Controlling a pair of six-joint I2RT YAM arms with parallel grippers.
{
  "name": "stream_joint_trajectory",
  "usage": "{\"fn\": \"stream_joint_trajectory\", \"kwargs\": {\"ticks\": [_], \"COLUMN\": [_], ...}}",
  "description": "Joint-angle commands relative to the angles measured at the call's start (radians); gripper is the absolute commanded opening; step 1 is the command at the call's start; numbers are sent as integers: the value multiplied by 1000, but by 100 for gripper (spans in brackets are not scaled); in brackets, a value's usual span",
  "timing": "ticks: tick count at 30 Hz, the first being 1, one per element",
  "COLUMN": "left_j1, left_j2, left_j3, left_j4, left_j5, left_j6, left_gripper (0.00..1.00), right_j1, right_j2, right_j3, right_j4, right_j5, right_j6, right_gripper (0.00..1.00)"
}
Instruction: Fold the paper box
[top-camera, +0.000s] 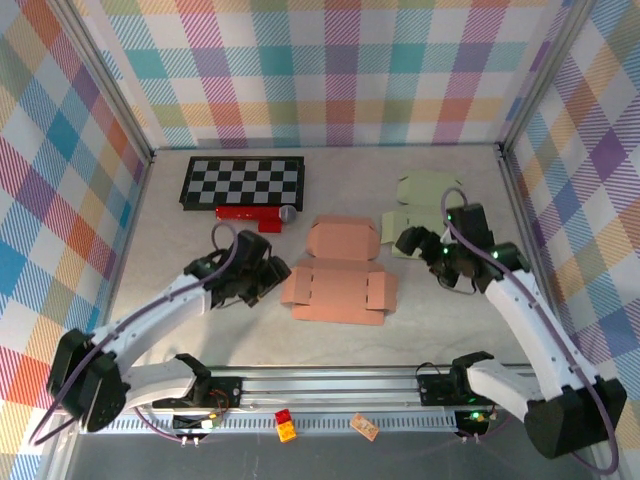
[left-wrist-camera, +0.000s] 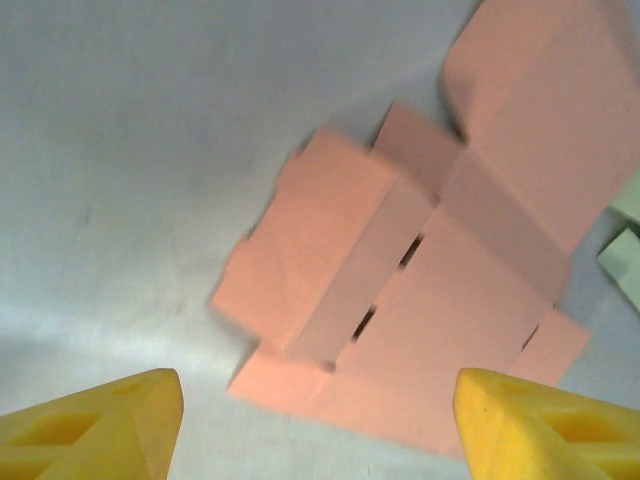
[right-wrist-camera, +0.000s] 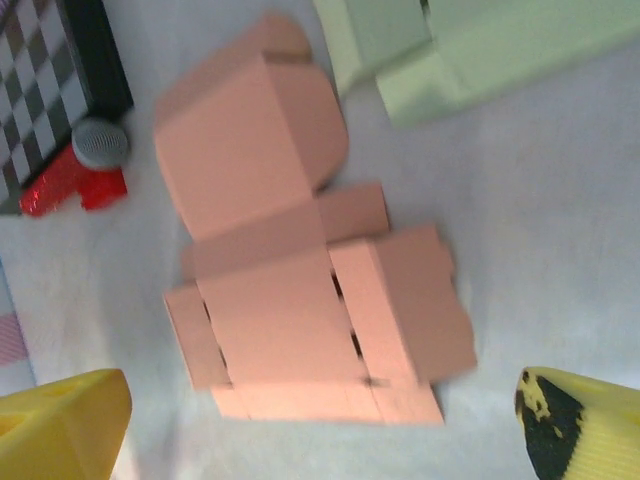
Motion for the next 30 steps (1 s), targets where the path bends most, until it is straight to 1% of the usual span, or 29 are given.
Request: {"fn": "stream_joint_trajectory", "kwargs": {"ticks": [1, 6, 9, 12, 14, 18, 23, 27, 30], "left_j1": [-19, -46, -75, -111, -130, -152, -161, -160, -162], "left_j2": [-67, -44, -17, -7, -11, -14, 29, 73, 97], "left_j3": [-100, -185, -220, -282, -301, -330, -377, -378, -389], "left_j4": [176, 361, 439, 529, 534, 529, 656, 707, 732], "left_j5": [50, 47, 36, 12, -6, -28, -49, -59, -58], "left_j6": [-217, -345, -420, -508, -558, -606, -643, -643, -649], "left_gripper": [70, 66, 62, 61, 60, 57, 53, 48, 47], "right_j1": [3, 14, 16, 18, 17, 17, 18, 18, 18], "right_j2": [-93, -107, -107, -115, -116, -121, -116, -114, -108], "right_j3": [-99, -227, -277, -319, -337, -360, -389, -399, -395], "right_j4": [65, 170, 222, 269, 292, 312, 350, 354, 356], "right_j5": [-178, -268, -291, -302, -309, -313, -332, -337, -338], "right_j6": [95, 183, 239, 284, 306, 330, 362, 373, 373], "right_gripper": [96, 91, 90, 89, 89, 89, 88, 87, 87]}}
